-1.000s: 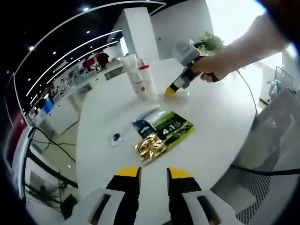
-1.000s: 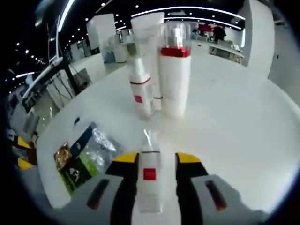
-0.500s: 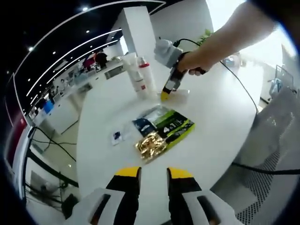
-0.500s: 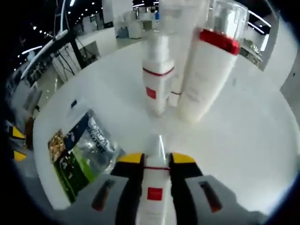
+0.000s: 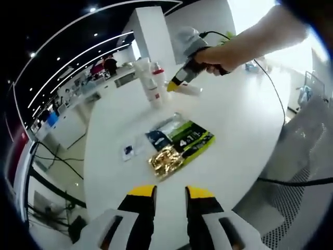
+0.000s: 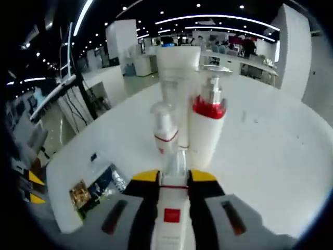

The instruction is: Arrange the skincare products in the storage area until every visible bottle or jar stands upright without overlapping.

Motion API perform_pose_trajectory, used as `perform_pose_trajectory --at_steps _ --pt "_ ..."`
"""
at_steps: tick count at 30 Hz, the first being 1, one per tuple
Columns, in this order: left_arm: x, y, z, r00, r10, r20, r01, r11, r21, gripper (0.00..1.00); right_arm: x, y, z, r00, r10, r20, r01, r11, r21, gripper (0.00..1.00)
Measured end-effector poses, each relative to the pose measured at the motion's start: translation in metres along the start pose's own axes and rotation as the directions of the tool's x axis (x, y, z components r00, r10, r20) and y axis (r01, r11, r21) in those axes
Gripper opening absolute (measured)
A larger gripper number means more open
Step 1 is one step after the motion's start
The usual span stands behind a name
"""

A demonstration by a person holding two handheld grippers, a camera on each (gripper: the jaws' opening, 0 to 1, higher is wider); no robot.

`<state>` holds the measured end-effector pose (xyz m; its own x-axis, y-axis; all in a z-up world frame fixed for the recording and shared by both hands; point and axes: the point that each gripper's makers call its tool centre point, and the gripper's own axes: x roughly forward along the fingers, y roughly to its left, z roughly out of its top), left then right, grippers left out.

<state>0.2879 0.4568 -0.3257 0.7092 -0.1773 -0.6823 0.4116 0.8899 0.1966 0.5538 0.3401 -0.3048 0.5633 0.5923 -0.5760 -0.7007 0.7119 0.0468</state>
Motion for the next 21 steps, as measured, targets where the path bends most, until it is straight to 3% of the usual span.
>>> perform_pose_trajectory --at_steps 5,7,8,11,15,19,21 --pt "0.0 0.001 0.001 1.0 0.006 0.004 -0.006 1.0 -0.008 0.23 -0.018 0.013 0.023 0.987 0.028 0.159 -0.049 0.99 0.13 0.22" --pt "0.0 0.002 0.002 1.0 0.008 0.01 -0.008 1.0 -0.015 0.23 -0.023 0.022 0.027 0.98 0.057 0.191 -0.085 0.986 0.143 0.22" --pt "0.0 0.003 0.002 1.0 0.009 0.012 -0.009 1.0 -0.025 0.23 -0.032 0.042 0.031 0.968 0.103 0.227 -0.133 0.984 0.12 0.22" --pt "-0.002 0.005 0.006 0.999 0.016 0.028 -0.015 0.999 -0.04 0.23 -0.049 0.07 0.033 0.952 0.154 0.266 -0.189 0.975 0.113 0.22" --pt "-0.003 0.004 0.009 0.999 0.011 0.044 -0.008 0.999 -0.052 0.25 -0.069 0.091 0.028 0.943 0.181 0.28 -0.216 0.972 0.098 0.22" --pt "-0.006 -0.005 0.018 0.997 -0.024 0.08 0.027 0.999 -0.043 0.25 -0.092 0.1 0.029 0.923 0.184 0.337 -0.245 0.958 0.149 0.22" --pt "-0.005 -0.009 0.019 0.997 -0.049 0.064 0.051 0.998 -0.039 0.26 -0.104 0.103 0.029 0.917 0.178 0.357 -0.249 0.954 0.165 0.22"
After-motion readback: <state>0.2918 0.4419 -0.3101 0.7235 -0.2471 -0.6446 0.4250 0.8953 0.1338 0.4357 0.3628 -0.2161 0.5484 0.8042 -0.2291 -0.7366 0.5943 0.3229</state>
